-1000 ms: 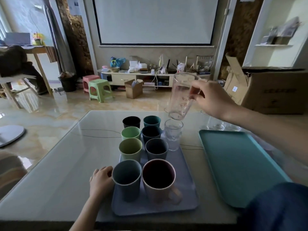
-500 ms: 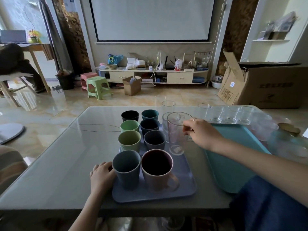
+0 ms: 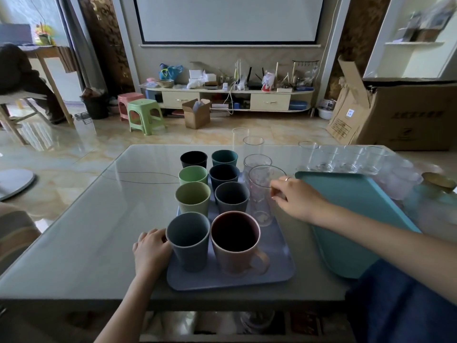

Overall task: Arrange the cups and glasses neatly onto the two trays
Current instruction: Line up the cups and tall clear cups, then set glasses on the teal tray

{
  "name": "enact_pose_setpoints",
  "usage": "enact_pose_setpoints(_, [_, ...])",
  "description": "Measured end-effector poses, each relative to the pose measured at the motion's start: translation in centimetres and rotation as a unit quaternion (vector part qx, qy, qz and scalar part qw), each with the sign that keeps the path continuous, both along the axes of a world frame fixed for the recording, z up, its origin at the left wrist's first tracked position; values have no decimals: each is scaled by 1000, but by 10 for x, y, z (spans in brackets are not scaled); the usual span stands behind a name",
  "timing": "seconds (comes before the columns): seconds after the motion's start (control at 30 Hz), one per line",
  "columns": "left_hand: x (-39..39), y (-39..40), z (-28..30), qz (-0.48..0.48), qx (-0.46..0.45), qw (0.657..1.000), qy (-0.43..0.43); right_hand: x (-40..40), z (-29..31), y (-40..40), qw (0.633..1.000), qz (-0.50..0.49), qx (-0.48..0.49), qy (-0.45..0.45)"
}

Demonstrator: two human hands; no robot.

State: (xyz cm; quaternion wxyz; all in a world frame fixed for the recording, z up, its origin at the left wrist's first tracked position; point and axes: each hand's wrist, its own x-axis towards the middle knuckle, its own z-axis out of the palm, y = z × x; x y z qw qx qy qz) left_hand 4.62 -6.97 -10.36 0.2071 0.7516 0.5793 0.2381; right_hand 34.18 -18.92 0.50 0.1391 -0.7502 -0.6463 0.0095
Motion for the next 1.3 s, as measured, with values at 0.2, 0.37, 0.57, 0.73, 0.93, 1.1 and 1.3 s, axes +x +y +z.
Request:
enact_pose_setpoints(0.2, [4,5,2,9,11,1000,28,5,27,-7,996,-19,83,40])
enact_pose_setpoints(0.37, [3,33,-2,-24,38,998,40,45,47,42,982,-72,152,85])
enact_pose_setpoints(0.57, [20,73,-6,18,42,999,26,93,74,154,993,-80,65,-60])
enact_pose_setpoints(0.73, [23,78,-10,31,42,997,61,118,59,230,991,-4,-118,-67])
enact_pose_setpoints(0.93, [29,73,0,40,57,995,66,124,42,265,986,49,-153,-47])
enact_pose_setpoints(1.1, [28,72,-3,39,64,996,54,126,39,259,994,27,-97,-30])
enact_pose_setpoints(1.3, [27,73,-6,33,82,995,54,138,54,215,996,-67,14,-53])
